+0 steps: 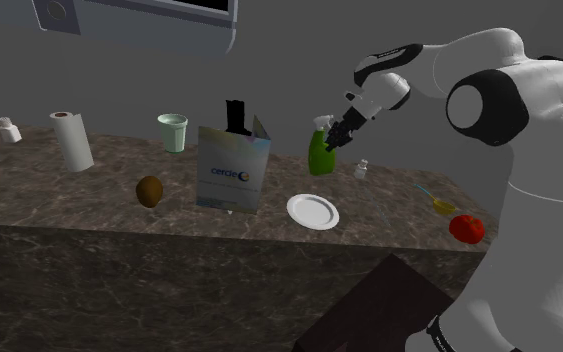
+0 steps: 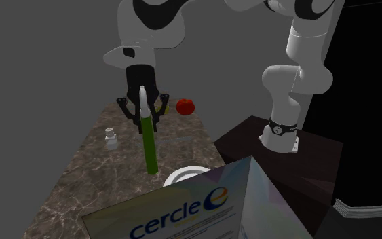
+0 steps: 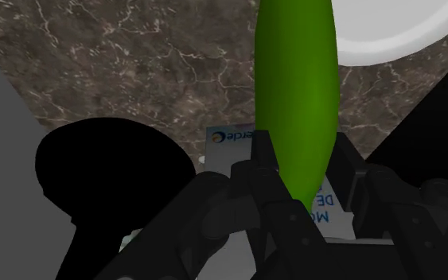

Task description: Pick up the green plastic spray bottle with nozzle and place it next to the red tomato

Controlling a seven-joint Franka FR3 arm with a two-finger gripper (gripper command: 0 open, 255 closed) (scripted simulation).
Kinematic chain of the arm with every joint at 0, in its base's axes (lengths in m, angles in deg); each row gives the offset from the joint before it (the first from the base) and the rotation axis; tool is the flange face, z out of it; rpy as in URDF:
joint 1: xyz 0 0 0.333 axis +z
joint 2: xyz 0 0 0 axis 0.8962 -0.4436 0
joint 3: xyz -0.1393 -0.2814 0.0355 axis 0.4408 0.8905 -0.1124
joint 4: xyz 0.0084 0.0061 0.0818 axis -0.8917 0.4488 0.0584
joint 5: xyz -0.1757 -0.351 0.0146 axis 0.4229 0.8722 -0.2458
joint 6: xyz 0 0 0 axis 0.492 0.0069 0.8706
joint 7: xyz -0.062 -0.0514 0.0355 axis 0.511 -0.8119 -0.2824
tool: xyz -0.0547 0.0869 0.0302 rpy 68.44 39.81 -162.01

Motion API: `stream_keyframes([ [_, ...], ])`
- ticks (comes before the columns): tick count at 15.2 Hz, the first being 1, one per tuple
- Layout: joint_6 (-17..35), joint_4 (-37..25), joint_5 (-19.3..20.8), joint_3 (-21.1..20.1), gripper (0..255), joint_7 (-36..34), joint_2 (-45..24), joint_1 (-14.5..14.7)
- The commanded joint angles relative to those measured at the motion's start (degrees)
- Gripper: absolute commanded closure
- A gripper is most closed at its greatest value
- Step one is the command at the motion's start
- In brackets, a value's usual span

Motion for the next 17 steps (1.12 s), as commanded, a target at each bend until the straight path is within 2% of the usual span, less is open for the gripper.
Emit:
stream_keyframes([
  [1,-0.94,-0.84,0.73,0.29,255,-0.96,0.63,0.15],
  [17,-9.21,-9.17,4.56,1.72,255,-7.48,3.63,0.05],
])
